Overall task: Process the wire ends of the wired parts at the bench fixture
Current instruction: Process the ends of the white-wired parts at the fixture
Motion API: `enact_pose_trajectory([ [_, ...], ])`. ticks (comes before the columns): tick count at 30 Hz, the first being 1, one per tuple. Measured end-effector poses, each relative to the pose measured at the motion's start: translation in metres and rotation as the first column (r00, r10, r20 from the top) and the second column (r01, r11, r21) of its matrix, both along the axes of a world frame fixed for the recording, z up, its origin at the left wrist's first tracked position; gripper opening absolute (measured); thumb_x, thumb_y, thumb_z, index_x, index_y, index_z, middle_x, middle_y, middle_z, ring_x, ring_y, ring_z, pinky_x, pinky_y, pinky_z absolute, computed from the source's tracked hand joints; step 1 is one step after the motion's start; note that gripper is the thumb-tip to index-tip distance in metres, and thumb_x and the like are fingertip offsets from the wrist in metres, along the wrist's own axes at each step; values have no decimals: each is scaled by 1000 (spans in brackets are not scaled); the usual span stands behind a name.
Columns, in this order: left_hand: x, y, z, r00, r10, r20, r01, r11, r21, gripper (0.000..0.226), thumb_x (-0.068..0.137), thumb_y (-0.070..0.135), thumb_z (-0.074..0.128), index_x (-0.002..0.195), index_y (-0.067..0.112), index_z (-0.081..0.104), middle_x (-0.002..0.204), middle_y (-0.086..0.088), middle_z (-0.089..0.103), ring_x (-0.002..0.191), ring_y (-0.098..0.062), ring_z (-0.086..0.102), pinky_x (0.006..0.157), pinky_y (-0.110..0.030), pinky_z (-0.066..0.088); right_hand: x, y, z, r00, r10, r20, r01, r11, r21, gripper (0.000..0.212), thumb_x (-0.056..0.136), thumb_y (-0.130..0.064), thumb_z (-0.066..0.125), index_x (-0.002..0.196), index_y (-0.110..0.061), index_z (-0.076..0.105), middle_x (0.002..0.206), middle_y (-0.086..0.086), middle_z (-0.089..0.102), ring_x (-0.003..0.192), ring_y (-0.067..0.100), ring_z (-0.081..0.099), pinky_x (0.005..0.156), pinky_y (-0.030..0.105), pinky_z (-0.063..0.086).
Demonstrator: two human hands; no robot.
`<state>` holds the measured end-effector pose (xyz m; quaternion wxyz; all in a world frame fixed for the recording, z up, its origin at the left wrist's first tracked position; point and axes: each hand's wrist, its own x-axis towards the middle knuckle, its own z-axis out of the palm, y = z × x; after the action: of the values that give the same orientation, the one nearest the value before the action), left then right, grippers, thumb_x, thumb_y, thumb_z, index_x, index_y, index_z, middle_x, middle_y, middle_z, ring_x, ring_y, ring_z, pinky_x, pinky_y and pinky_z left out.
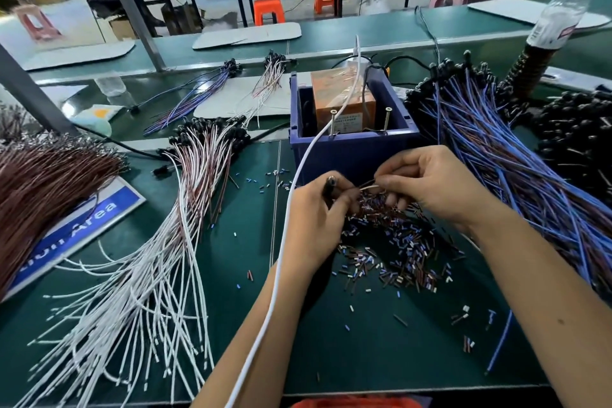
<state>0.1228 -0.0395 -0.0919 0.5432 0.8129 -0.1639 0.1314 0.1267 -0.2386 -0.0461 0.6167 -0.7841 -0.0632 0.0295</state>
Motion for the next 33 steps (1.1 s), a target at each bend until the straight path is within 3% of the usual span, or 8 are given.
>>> enact_pose_trajectory([
  [8, -1, 1, 2, 1000, 22, 6, -22, 991, 135, 14, 97, 13, 62, 85, 18, 66, 70, 8, 64, 69, -8, 59, 67, -25, 46, -2, 6, -10, 994, -101, -36, 101, 995, -6, 5, 96, -4, 70, 92, -1, 71, 57, 6, 66, 40, 10, 47, 36, 17, 35],
  [12, -3, 4, 4, 999, 21, -28, -20, 1000, 13, 19, 98, 6, 61, 81, 15, 62, 66, 10, 57, 63, -6, 52, 63, -23, 41, -2, -8, -6, 965, -260, -38, 262, 964, 46, 6, 99, -7, 68, 97, -2, 67, 76, 17, 73, 43, 14, 55, 35, 21, 38],
  [16, -3, 4, 6, 994, 38, -103, -52, 989, -135, 30, 98, 2, 55, 76, 22, 57, 60, 19, 54, 59, 0, 48, 59, -16, 40, -7, -32, 5, 989, -56, -140, 37, 990, -134, 27, 97, -25, 71, 114, -12, 56, 77, 18, 75, 48, 22, 58, 37, 24, 40],
  [19, -2, 3, 5, 987, 77, -144, -96, 987, -131, 36, 97, -3, 52, 75, 25, 55, 61, 17, 54, 59, -1, 46, 58, -17, 39, -17, -55, 20, 985, 127, -120, -118, 990, 78, 37, 87, -34, 76, 115, -14, 60, 75, 17, 71, 48, 17, 56, 36, 19, 39],
  [22, -2, 2, 5, 984, 87, -155, -106, 988, -116, 31, 97, -4, 50, 77, 19, 56, 64, 10, 53, 57, -2, 45, 55, -18, 37, -28, -69, 26, 960, 279, 22, -270, 901, 339, 25, 86, -32, 82, 104, -16, 75, 78, 12, 71, 53, 14, 59, 42, 15, 40],
  [26, -1, 3, 4, 990, 81, -117, -87, 995, -49, 19, 98, 1, 52, 80, 7, 57, 66, -9, 57, 57, -6, 44, 56, -28, 38, -29, -56, 28, 946, 294, 135, -324, 876, 358, 33, 73, -34, 91, 100, -18, 81, 86, 9, 78, 66, 15, 66, 52, 18, 46],
  [30, -2, 4, 5, 981, 162, -108, -180, 967, -179, 26, 98, 1, 55, 79, 18, 58, 68, 8, 60, 64, -3, 53, 64, -17, 42, -20, -44, 20, 985, 100, 138, -148, 907, 395, 15, 88, -24, 68, 84, -17, 81, 70, 7, 72, 54, 13, 59, 44, 17, 41],
  [33, -3, 4, 9, 969, 244, 29, -226, 933, -281, 18, 101, 5, 61, 87, 17, 60, 83, 2, 58, 76, -7, 53, 73, -18, 41, -21, -33, 11, 986, 160, 41, -165, 946, 280, 14, 89, -24, 65, 81, -17, 74, 62, 9, 64, 47, 12, 51, 39, 16, 37],
])
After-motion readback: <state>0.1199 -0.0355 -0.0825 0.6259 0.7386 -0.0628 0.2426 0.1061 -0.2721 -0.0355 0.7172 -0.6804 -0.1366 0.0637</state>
